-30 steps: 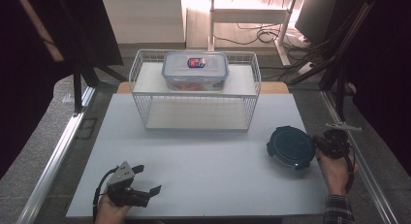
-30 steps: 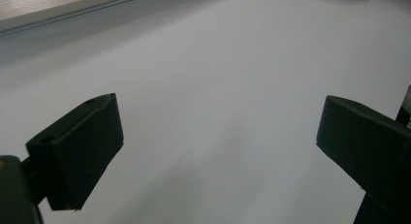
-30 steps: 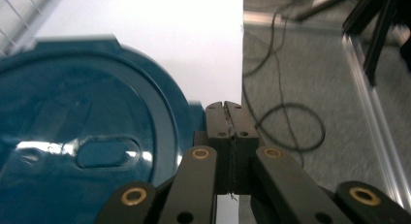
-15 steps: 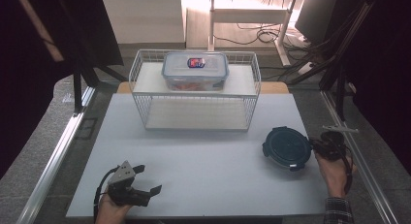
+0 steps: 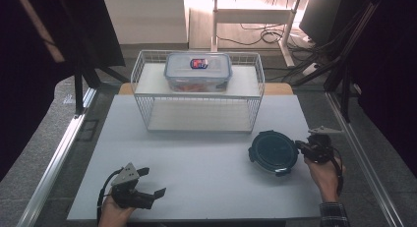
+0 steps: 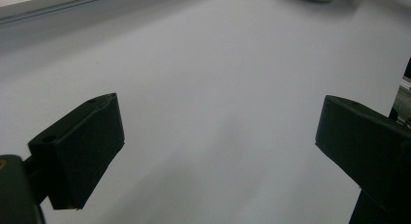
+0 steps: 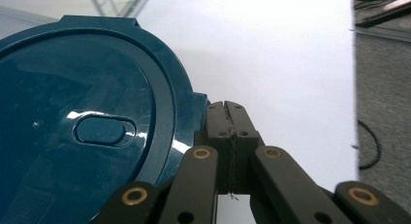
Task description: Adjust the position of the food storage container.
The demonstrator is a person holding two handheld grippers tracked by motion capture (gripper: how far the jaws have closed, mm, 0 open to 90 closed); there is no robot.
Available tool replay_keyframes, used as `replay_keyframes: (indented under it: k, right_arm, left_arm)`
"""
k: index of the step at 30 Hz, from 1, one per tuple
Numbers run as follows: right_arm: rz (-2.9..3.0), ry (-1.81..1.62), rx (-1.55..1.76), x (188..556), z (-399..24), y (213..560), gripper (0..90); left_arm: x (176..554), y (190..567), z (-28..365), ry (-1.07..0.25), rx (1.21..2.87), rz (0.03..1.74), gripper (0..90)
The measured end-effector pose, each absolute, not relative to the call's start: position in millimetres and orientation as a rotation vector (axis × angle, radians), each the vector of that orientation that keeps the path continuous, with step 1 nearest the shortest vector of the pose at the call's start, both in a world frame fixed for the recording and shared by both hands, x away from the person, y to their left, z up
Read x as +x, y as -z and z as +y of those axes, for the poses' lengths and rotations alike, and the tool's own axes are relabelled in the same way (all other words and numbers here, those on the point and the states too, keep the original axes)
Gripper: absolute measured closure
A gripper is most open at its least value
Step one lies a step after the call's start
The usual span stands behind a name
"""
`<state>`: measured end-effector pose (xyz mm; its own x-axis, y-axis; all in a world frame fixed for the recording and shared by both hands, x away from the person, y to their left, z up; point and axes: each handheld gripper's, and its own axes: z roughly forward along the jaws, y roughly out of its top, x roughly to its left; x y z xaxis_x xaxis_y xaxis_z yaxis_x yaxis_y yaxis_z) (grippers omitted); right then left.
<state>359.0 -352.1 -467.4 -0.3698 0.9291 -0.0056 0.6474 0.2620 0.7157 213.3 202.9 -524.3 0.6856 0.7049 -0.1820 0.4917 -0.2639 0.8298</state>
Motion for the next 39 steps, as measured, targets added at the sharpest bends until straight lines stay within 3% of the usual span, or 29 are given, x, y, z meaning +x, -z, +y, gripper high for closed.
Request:
replay_keyframes:
  k: [39]
  right_arm:
    - [2.436,-1.013,1.156,320.7,-226.3,478.0,89.6]
  left_arm:
    - [215.8,524.4,206.7,-0.257,1.907,0.974,4.9]
